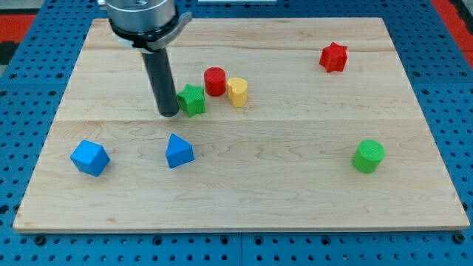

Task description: Move the yellow hexagon towards right side

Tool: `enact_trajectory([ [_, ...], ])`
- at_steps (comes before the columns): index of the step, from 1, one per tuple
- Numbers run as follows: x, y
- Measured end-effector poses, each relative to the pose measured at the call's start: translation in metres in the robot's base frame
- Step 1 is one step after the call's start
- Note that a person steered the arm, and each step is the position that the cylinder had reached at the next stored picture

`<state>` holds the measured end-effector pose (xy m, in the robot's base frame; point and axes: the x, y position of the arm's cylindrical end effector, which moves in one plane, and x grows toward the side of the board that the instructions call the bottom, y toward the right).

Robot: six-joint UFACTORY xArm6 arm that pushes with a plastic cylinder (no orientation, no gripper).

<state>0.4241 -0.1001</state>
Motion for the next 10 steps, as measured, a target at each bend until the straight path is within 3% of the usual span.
enact_trajectory([
  [3, -0.004, 0.009],
  [4, -0.019, -0.064],
  [6, -0.121, -0.159],
  [8, -0.184, -0.156],
  [10, -0.187, -0.101],
])
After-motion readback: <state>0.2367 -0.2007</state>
